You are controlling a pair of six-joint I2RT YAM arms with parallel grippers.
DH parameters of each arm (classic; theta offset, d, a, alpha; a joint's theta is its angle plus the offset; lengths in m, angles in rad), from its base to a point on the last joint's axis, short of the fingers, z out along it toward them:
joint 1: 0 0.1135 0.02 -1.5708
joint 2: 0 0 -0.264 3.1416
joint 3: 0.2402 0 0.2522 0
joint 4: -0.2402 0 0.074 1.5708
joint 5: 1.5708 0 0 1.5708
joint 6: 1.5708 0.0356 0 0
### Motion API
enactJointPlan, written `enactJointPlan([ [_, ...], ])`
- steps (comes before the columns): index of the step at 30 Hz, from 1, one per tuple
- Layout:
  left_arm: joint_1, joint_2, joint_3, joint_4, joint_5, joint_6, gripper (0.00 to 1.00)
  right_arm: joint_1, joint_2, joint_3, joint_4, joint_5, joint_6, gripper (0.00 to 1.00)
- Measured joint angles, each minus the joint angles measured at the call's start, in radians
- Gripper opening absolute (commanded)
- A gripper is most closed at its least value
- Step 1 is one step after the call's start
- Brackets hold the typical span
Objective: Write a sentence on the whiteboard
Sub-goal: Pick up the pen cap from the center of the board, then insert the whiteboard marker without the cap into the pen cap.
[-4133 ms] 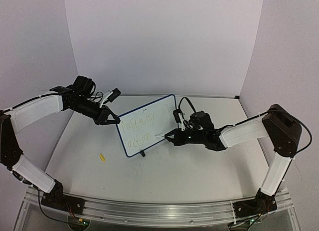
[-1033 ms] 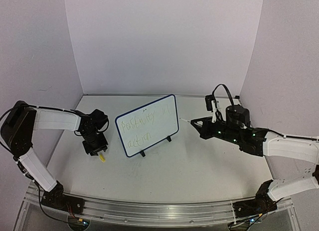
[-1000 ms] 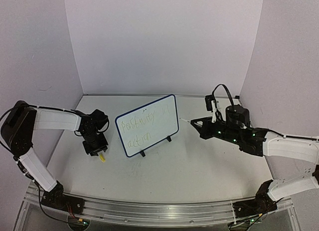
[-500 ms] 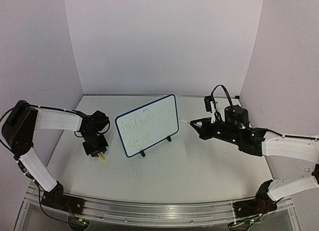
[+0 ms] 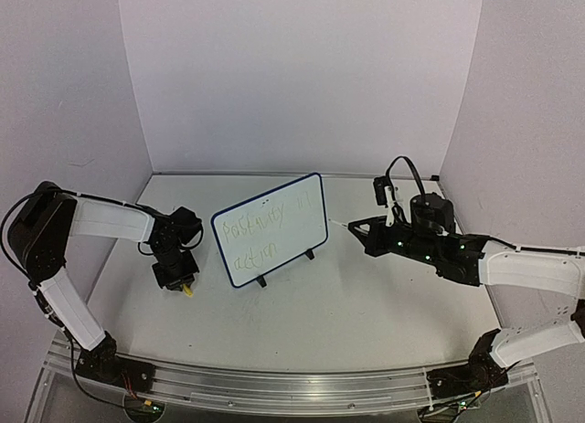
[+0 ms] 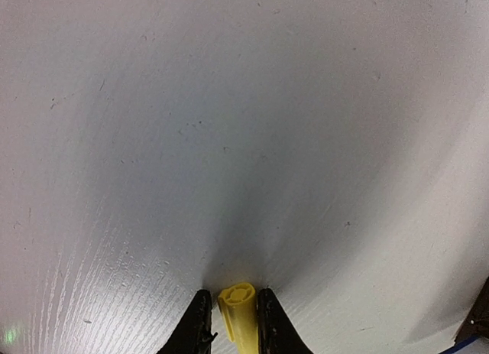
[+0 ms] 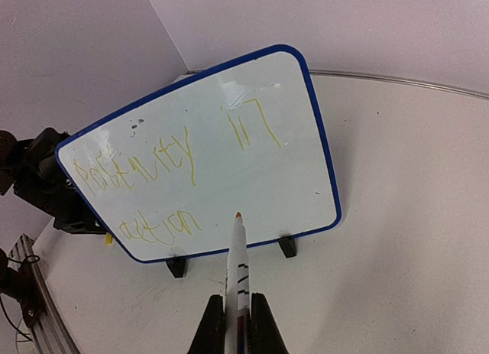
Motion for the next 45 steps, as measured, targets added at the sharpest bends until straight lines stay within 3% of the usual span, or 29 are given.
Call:
enactJointPlan([
  [15,0.0,-0.003,-0.004,-0.001,-0.001,-0.001,0.0,0.0,0.0,0.0,0.0,0.0,0.001,0.0],
  [22,0.0,-0.048,-0.046,0.021,0.002,-0.015,0.0,0.0,-0.017,-0.023,0.002,0.0,0.005,0.0],
  [28,0.0,-0.209,-0.099,0.043,0.008,-0.061,0.0,0.014,-0.043,-0.024,0.012,-0.002,0.013,0.0],
  [37,0.0,-0.428,-0.104,0.116,0.026,-0.122,0.0,0.166,-0.039,-0.021,0.098,0.051,0.028,0.0],
  [45,-0.001,-0.573,-0.123,0.195,0.068,-0.173,0.0,0.383,0.155,0.116,0.186,0.137,0.006,0.0],
])
